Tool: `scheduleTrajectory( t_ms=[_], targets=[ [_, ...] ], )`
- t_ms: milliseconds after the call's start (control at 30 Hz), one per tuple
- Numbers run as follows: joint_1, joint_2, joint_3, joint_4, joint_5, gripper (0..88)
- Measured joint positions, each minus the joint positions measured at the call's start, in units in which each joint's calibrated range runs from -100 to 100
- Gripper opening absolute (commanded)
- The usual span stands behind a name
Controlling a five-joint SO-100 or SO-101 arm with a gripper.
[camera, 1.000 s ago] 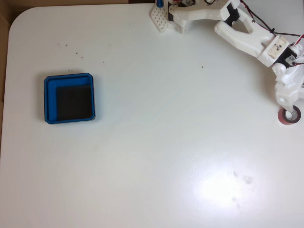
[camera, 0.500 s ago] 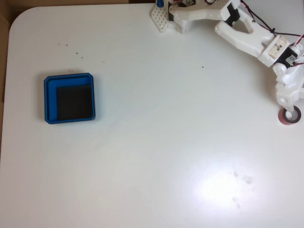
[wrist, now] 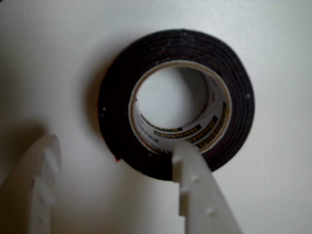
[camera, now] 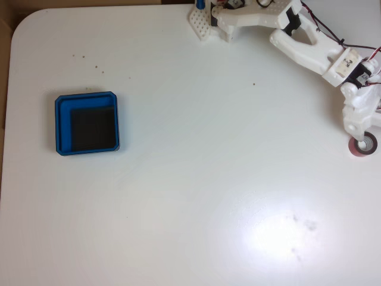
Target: Pick the red roll and drop it in the blue box
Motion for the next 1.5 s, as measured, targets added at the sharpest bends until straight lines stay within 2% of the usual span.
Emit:
scheduleTrajectory(
  t_ms=[1500],
  targets=[
    [1.0, 2.4, -0.7, 0.1, -0.1, 20.2]
  ],
)
